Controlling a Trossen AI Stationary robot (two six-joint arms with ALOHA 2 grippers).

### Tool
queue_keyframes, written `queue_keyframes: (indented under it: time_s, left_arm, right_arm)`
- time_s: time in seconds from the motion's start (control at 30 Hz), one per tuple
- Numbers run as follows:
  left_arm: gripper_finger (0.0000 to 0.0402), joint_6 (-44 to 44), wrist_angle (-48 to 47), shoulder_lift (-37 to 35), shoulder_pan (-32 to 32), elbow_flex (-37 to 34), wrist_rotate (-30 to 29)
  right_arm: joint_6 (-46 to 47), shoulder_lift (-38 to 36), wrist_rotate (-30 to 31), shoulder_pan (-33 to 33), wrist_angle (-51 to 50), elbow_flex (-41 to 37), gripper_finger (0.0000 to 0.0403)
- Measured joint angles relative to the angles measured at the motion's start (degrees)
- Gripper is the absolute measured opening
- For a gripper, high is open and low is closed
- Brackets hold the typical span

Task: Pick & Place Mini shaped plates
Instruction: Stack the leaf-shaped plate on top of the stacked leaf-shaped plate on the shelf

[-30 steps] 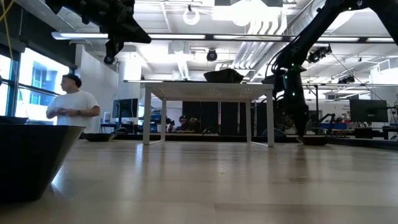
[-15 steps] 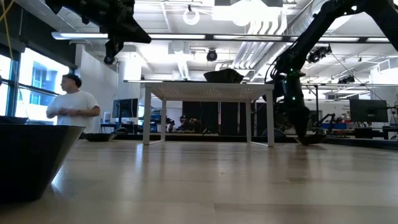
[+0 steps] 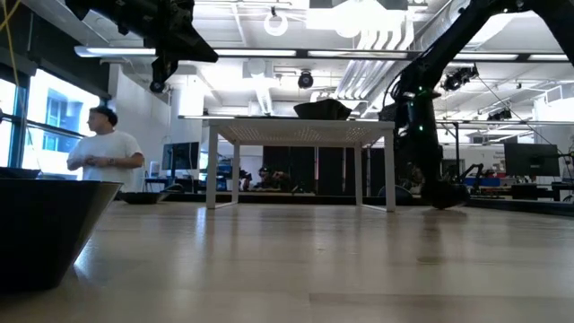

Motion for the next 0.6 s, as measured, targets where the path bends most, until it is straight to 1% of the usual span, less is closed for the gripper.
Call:
queue_keyframes:
  time_s: [0.13,0.3,0.47,0.6]
  left_arm:
    - [0.0,0.0,0.0,0.0,0.0,0.0,0.0]
    - [0.0,0.0,0.1,0.0,0.0,0.0,-0.1]
    - [0.0,0.3,0.2,0.0,0.0,0.0,-0.7]
    - [0.0,0.3,0.2,0.0,0.0,0.0,-1.7]
  right_arm:
    - [5.4,-3.0,-2.8,-1.7,-2.5,2.2,0.0003]
    - [14.1,-9.2,-6.3,-3.7,-3.5,3.3,0.0007]
    - [24.2,-16.9,-8.4,-4.7,-3.2,3.4,0.0003]
    - [34.7,-23.1,-8.9,-4.8,-3.2,3.4,0.0007]
